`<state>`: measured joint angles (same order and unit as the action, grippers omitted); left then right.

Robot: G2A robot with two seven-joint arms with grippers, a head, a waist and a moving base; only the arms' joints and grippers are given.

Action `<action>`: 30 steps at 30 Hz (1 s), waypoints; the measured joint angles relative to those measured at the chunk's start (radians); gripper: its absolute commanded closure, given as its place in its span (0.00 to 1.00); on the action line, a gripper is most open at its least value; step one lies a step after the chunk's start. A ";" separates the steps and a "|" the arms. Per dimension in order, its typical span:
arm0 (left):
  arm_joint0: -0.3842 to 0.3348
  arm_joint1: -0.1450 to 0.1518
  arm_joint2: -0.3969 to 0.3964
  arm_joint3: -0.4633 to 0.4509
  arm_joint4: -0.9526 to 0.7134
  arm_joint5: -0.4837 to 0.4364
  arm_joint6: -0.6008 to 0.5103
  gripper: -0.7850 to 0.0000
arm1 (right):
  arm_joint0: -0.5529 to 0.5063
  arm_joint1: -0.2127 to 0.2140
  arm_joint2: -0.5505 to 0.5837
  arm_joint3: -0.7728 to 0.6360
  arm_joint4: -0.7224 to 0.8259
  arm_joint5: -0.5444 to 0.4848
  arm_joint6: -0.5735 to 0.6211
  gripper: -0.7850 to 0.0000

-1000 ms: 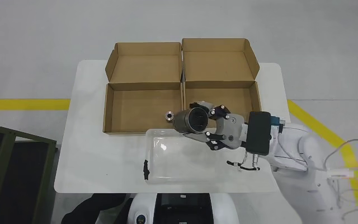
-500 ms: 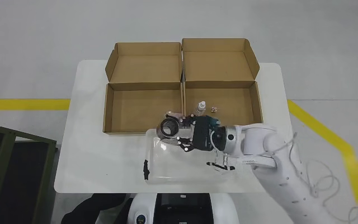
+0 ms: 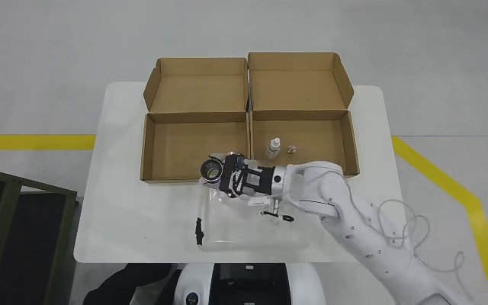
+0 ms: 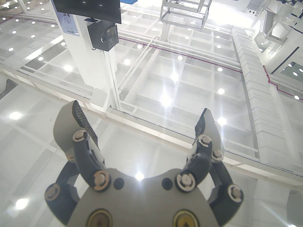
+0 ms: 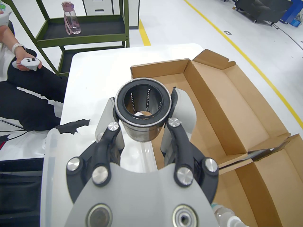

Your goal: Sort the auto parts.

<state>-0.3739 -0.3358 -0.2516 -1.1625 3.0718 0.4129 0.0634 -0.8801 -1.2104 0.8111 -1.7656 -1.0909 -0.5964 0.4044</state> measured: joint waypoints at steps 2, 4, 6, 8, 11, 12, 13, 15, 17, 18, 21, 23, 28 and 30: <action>0.000 0.000 0.000 0.000 0.000 0.000 0.000 0.00 | 0.027 -0.012 -0.028 0.034 -0.004 0.019 0.003 1.00; 0.000 0.000 0.000 0.000 0.000 0.000 0.000 0.00 | 0.056 -0.025 -0.054 0.068 -0.009 0.037 0.006 1.00; 0.000 0.000 0.000 0.000 0.000 0.000 0.000 0.00 | 0.079 -0.036 -0.074 0.098 -0.011 0.052 0.008 1.00; 0.000 0.000 0.000 0.000 0.000 0.000 0.000 0.00 | 0.107 -0.049 -0.096 0.132 -0.009 0.066 0.010 1.00; 0.000 0.000 0.000 0.000 0.000 0.000 0.000 0.00 | 0.144 -0.067 -0.123 0.171 -0.010 0.082 0.014 1.00; 0.000 0.000 0.000 0.000 0.000 0.000 0.000 0.00 | 0.154 -0.073 -0.131 0.181 -0.012 0.087 0.016 1.00; 0.000 0.000 0.000 0.000 0.000 0.000 0.000 0.00 | 0.167 -0.080 -0.142 0.193 -0.014 0.094 0.019 1.00; 0.000 0.000 0.000 0.000 0.000 0.000 0.000 0.00 | 0.185 -0.091 -0.158 0.213 -0.014 0.103 0.024 1.00; 0.000 0.000 0.000 0.000 0.000 0.000 0.000 0.00 | 0.205 -0.105 -0.178 0.237 -0.014 0.114 0.029 1.00; 0.000 0.000 0.000 0.000 0.000 0.000 0.000 0.00 | 0.213 -0.111 -0.187 0.248 -0.014 0.118 0.031 1.00; 0.000 0.000 0.000 0.000 0.000 0.000 0.000 0.00 | 0.235 -0.131 -0.213 0.287 -0.012 0.131 0.039 1.00; 0.000 0.000 0.000 0.000 0.000 0.000 0.000 0.00 | 0.249 -0.144 -0.229 0.316 -0.008 0.137 0.041 1.00; 0.000 0.000 0.000 0.000 0.000 0.000 0.000 0.00 | 0.277 -0.173 -0.255 0.386 -0.002 0.141 0.034 1.00; 0.000 0.000 0.000 0.000 0.000 0.000 0.000 0.00 | 0.286 -0.182 -0.260 0.411 -0.001 0.141 0.035 1.00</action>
<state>-0.3739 -0.3358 -0.2516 -1.1625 3.0718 0.4129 0.0634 -0.5939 -1.3921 0.5507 -1.3551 -1.0918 -0.4555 0.4394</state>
